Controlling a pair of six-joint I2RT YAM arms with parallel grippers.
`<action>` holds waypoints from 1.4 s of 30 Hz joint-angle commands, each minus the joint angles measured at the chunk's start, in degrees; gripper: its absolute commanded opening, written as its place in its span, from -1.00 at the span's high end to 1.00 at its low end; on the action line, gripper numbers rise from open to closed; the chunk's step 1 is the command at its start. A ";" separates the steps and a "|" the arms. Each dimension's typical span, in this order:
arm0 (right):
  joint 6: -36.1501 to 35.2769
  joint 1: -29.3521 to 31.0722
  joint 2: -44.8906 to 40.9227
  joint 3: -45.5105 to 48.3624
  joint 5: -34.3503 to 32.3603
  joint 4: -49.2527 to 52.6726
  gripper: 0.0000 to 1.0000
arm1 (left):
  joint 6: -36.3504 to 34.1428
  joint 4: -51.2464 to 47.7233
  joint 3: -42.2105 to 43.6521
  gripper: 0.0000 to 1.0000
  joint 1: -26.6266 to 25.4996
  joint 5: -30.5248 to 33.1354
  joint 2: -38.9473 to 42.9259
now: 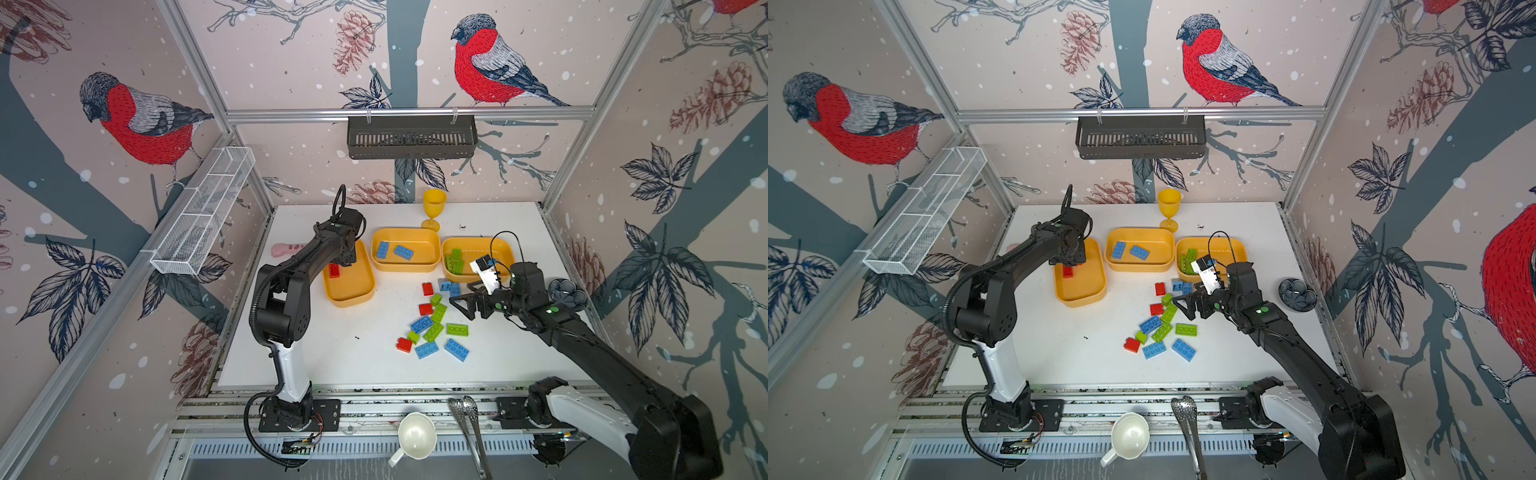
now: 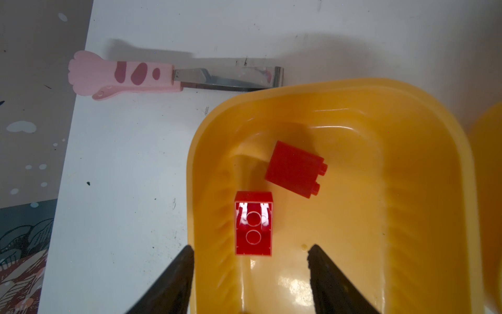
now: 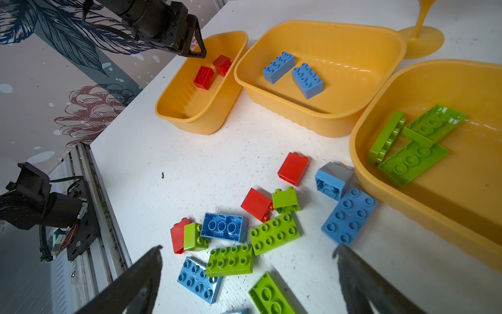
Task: Sort the legos into containers by color
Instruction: 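Carry the red brick with the left gripper and drop it into the nearest bin, then grasp another red brick with the left gripper while the right gripper moves toward the pile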
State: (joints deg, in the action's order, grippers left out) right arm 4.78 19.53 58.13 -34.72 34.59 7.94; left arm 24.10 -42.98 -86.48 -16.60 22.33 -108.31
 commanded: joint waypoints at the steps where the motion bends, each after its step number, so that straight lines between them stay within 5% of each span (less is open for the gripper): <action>1: 0.28 0.11 0.43 -0.52 -0.15 -1.94 -0.99 | 3.16 -3.92 0.02 -0.51 -0.91 -2.88 3.35; 10: -1.20 -0.04 3.12 -2.40 -0.92 -0.63 -0.99 | 21.06 -8.58 8.32 -0.62 -11.66 -9.42 15.49; 17: -2.16 -0.45 3.84 -3.57 -1.10 0.51 -0.99 | 45.40 -6.63 18.94 -0.57 -23.25 -15.82 22.15; 25: -2.87 -0.90 4.24 -4.54 -0.52 2.76 -0.99 | 70.57 -3.23 21.73 -0.51 -31.51 -19.48 19.52; 32: -2.54 -1.17 2.53 -3.10 0.38 4.27 -0.99 | 84.51 0.48 23.81 -0.49 -36.74 -24.17 15.84; 42: -2.66 -1.22 -2.33 0.38 3.46 5.42 -0.99 | 90.77 -0.45 24.05 -0.38 -39.20 -25.21 10.57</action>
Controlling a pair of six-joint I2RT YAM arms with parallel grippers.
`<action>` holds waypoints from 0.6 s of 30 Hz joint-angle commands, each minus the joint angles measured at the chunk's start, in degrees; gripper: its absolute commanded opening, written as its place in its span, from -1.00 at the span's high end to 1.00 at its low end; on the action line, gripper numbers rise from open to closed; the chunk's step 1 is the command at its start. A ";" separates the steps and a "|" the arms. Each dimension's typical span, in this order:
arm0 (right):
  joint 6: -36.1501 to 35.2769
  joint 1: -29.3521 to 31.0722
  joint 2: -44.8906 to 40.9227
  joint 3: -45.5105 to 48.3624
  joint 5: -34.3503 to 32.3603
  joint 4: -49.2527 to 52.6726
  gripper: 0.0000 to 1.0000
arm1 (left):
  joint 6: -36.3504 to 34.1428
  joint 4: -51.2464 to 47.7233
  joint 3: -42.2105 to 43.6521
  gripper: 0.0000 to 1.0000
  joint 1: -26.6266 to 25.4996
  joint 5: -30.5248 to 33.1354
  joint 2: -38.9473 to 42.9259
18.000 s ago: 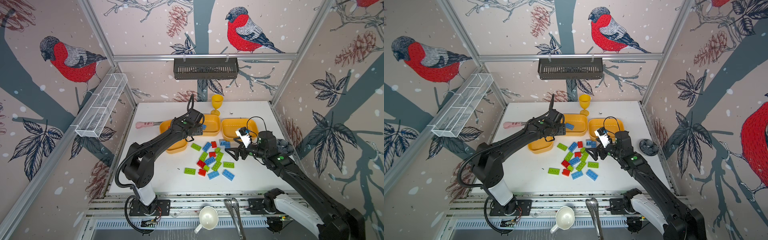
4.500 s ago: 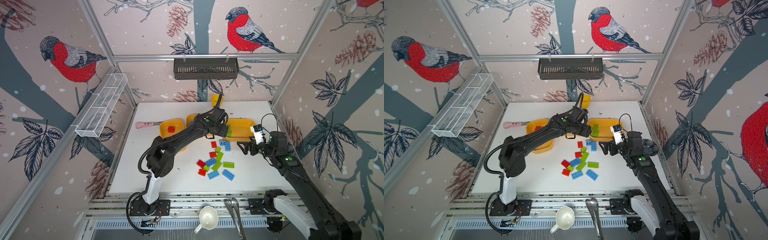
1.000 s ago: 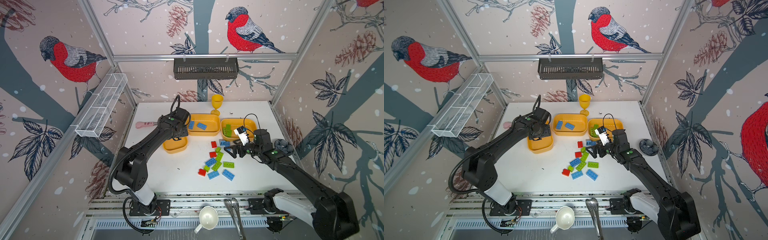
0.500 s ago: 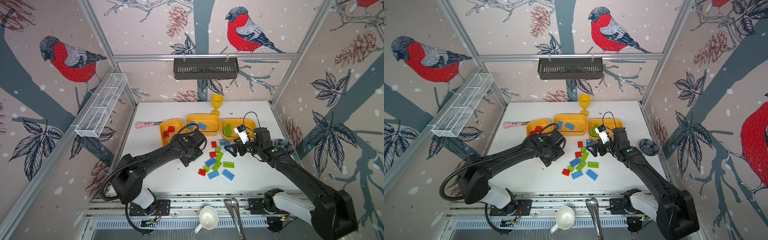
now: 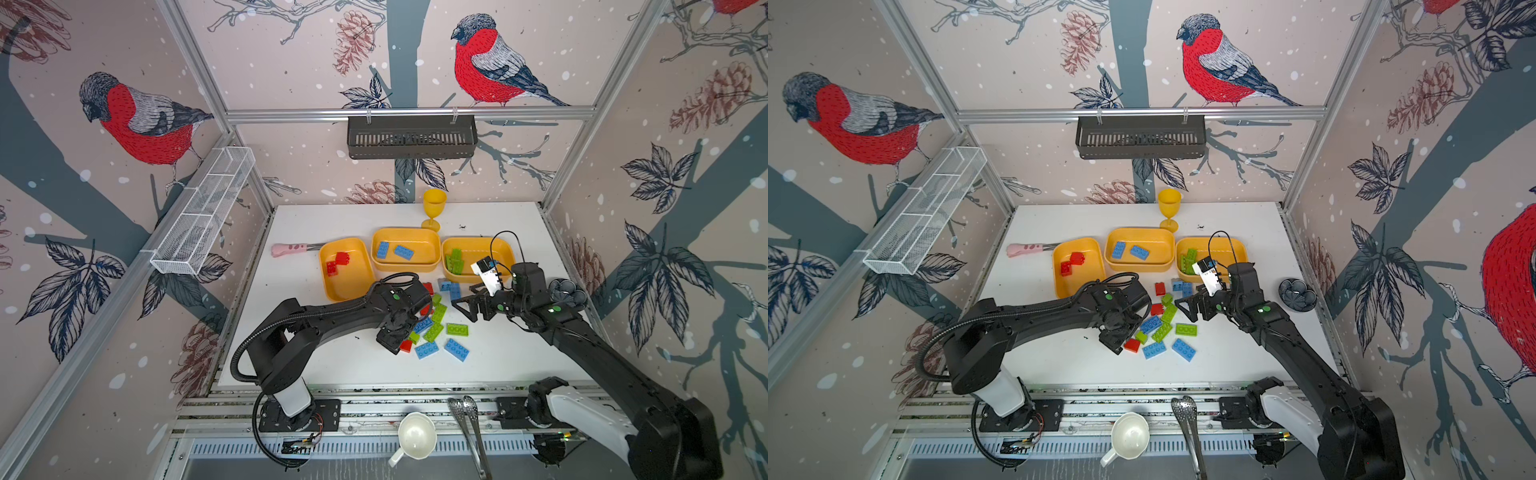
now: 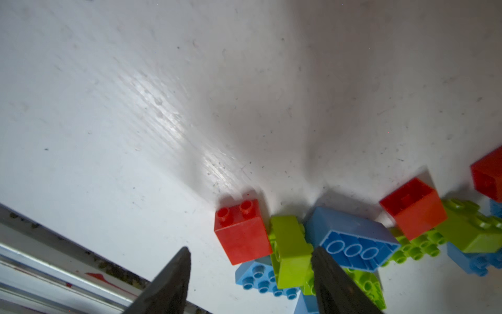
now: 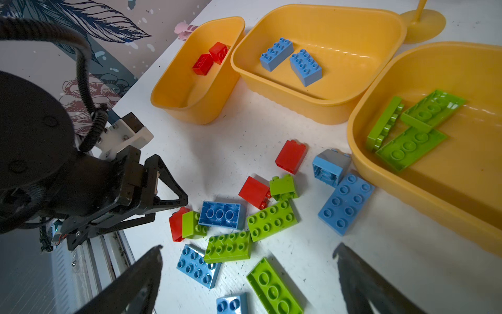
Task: Sort the legos into containers by color
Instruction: 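Grasp another red brick with the left gripper while the right gripper moves toward the pile, then carry the red brick with the left gripper and drop it into the nearest bin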
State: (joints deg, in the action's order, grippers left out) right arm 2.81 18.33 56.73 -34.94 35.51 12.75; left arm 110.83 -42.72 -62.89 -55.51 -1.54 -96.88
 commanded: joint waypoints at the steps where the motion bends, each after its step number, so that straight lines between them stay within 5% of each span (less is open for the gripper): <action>1: -0.86 0.06 -1.52 1.10 3.45 0.08 -0.99 | 4.23 -0.08 0.73 -0.37 -0.46 -1.40 -1.23; 18: -4.96 2.46 -9.27 5.22 8.79 -1.94 -0.99 | 5.44 3.67 1.54 0.13 -1.01 -2.92 -4.91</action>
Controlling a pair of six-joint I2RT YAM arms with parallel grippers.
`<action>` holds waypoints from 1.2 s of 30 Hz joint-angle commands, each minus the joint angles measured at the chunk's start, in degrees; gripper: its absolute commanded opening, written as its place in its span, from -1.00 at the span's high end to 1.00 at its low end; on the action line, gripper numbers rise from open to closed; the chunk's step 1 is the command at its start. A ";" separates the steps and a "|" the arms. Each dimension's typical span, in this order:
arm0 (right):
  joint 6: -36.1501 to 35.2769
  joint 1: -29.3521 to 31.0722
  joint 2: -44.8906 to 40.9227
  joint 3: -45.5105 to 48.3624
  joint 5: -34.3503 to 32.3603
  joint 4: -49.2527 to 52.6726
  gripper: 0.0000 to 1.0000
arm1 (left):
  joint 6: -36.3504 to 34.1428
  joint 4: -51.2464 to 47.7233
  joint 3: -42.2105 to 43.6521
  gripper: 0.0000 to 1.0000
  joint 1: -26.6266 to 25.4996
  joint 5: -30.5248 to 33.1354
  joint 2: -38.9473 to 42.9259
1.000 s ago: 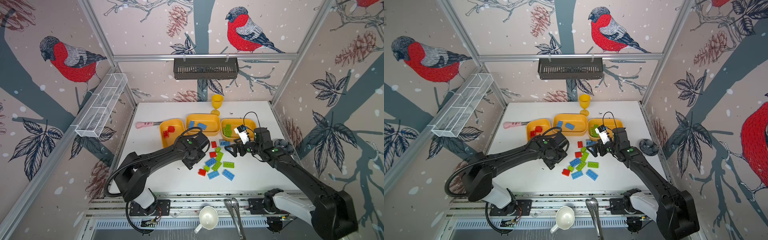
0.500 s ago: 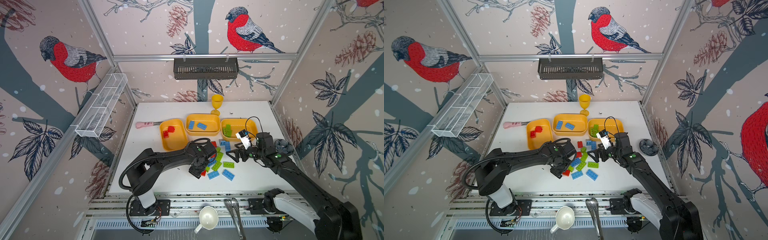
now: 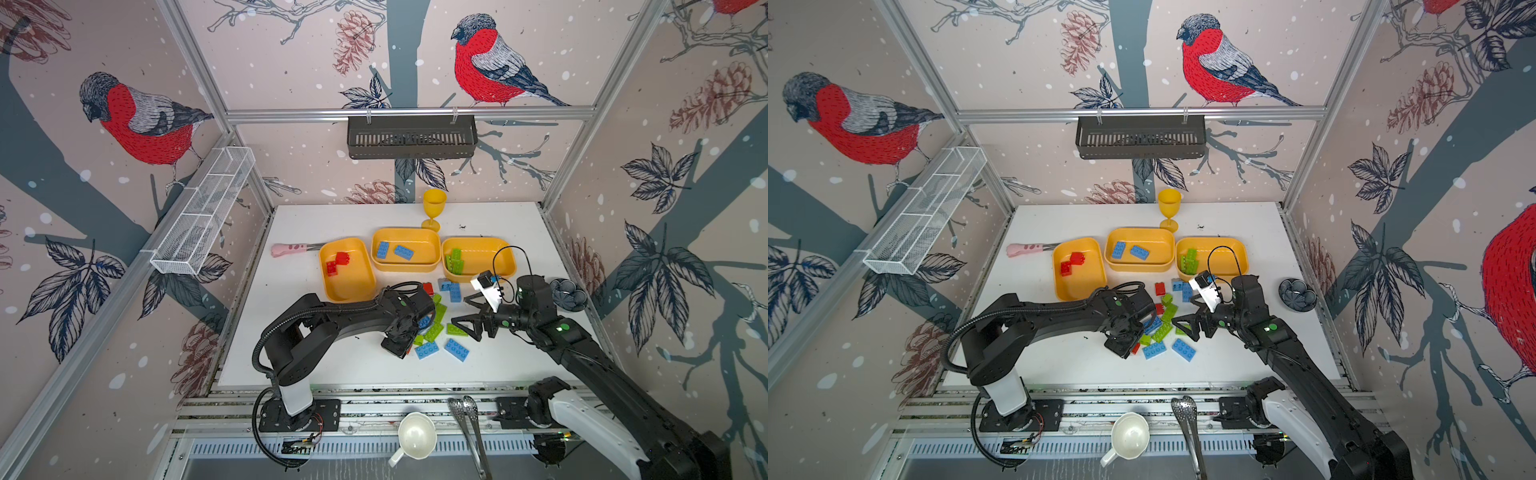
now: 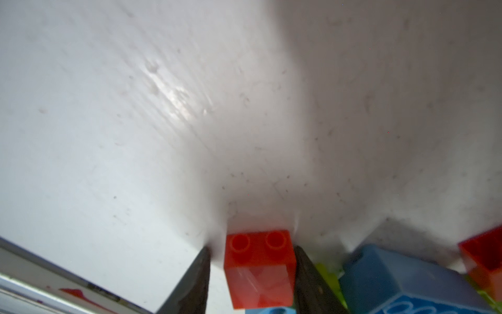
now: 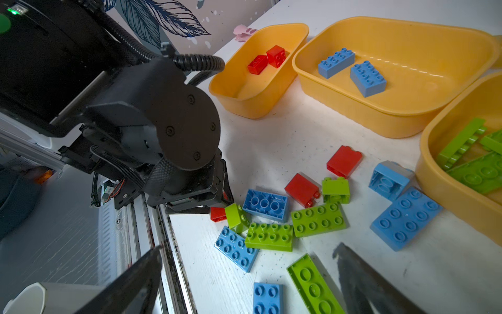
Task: Sort the legos into containers by color
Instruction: 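Carry the red brick with the left gripper and drop it into the nearest bin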
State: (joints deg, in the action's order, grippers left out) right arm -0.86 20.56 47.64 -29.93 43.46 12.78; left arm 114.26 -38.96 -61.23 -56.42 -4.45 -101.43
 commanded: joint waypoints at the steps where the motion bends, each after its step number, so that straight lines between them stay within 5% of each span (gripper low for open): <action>1: -1.40 0.21 0.02 0.12 0.82 -1.96 -0.99 | 1.97 -0.23 -0.16 0.20 -0.09 -0.19 -0.46; 6: -2.43 0.36 0.21 -0.15 1.10 -1.53 -0.99 | 1.92 -2.87 -0.89 0.57 -0.05 1.99 0.84; 10: -3.08 0.43 0.68 -0.34 1.56 -1.92 -0.99 | -3.09 -10.76 -3.48 0.58 1.57 5.78 4.06; 19: -4.70 2.39 4.84 -2.86 0.87 -3.56 -0.99 | -29.14 -25.29 -12.67 0.59 13.93 19.48 12.98; 25: -5.81 4.59 8.15 -5.18 -0.56 -4.18 -0.99 | -48.83 -19.94 -15.10 0.60 25.85 28.26 12.79; 32: -6.80 6.55 11.06 -7.90 -2.58 -3.84 -0.99 | -65.76 -9.30 -16.89 0.60 34.29 30.35 5.33; 36: -6.48 7.14 12.17 -8.46 -3.54 -4.24 -0.99 | -70.40 -5.13 -17.70 0.57 36.81 25.54 -0.10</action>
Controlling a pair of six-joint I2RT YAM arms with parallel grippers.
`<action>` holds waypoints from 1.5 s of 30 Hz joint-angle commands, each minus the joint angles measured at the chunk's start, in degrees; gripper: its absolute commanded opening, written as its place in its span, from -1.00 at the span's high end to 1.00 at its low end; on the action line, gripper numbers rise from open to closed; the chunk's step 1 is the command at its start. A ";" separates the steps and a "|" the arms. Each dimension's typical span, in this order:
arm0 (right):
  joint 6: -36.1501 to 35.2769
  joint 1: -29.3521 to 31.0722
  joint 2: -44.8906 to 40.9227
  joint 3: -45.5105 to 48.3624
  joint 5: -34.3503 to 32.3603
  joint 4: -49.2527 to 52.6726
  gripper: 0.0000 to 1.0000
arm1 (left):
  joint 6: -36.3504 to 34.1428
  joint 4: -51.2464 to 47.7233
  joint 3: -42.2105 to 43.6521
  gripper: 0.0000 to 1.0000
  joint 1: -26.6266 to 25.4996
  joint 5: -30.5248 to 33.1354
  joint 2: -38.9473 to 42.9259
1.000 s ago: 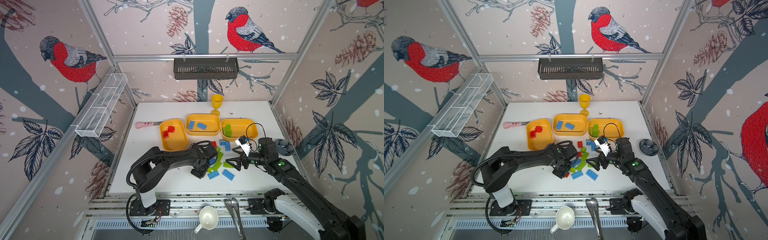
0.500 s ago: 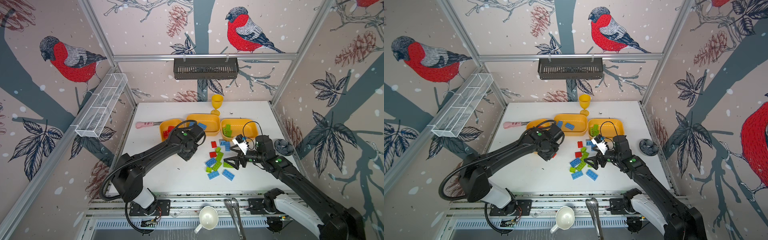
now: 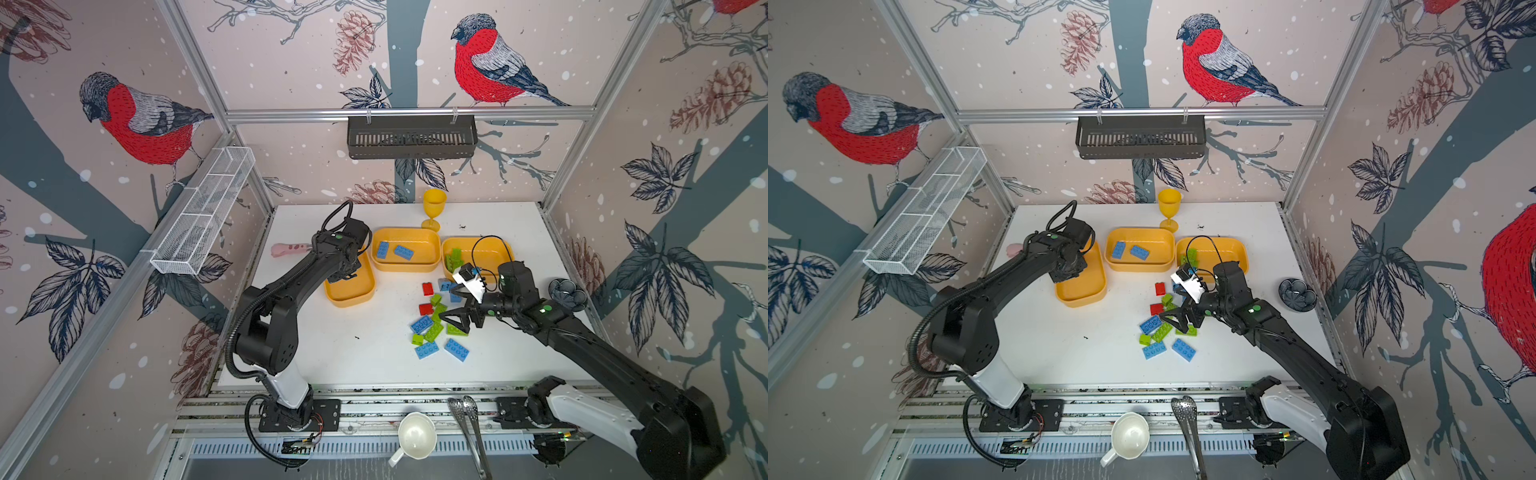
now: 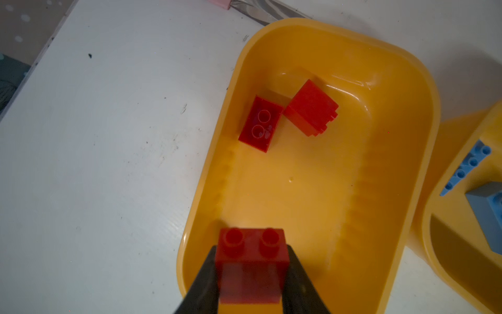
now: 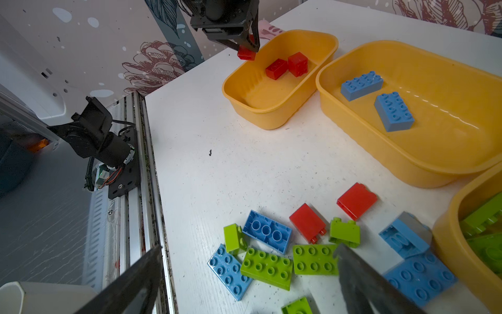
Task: Sort the legos into containers by color
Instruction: 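Carry the red brick with the left gripper and drop it into the nearest bin, then move the empty left gripper back toward the brick pile, then lower the left gripper onto a blue brick in the pile and grasp it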
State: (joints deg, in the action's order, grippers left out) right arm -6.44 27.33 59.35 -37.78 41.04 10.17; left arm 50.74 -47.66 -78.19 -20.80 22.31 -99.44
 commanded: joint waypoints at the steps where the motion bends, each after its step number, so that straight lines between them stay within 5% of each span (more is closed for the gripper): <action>1: -0.78 0.53 0.64 -0.69 -1.49 -1.63 -0.99 | -7.02 3.54 -1.14 0.57 1.51 -1.64 -3.60; 6: -0.83 0.62 0.67 -0.97 -3.18 -1.22 -0.99 | -8.99 6.43 -0.95 0.42 3.20 -2.41 -7.58; 11: -1.08 0.62 0.21 -0.99 -4.20 -0.31 -0.99 | -11.17 8.28 -1.53 -0.33 3.94 -4.99 -6.84; 15: -0.86 0.69 0.04 -0.63 -4.43 -0.47 -0.99 | -10.89 4.65 -3.19 -0.55 3.79 -8.36 -4.86; 20: -1.60 0.14 0.33 -0.92 -5.88 -0.03 -0.99 | -9.72 1.31 -2.42 -0.59 0.56 -13.67 0.98; 28: -3.56 -2.88 1.30 -2.53 -4.71 2.71 -0.99 | -10.81 2.33 1.78 -0.67 -13.55 -18.62 9.14; 36: -5.84 -6.37 0.37 -2.09 -4.03 5.18 -0.99 | -25.48 17.38 11.80 -0.62 -26.09 -26.90 10.43; 45: -5.85 -8.23 -1.12 -0.77 -4.12 5.48 -0.99 | -41.16 23.17 14.09 -0.60 -29.65 -29.78 3.11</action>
State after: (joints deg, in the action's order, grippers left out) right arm -11.94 19.40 58.70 -39.03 36.10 15.22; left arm 16.99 -27.62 -64.03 -50.06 -6.35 -94.78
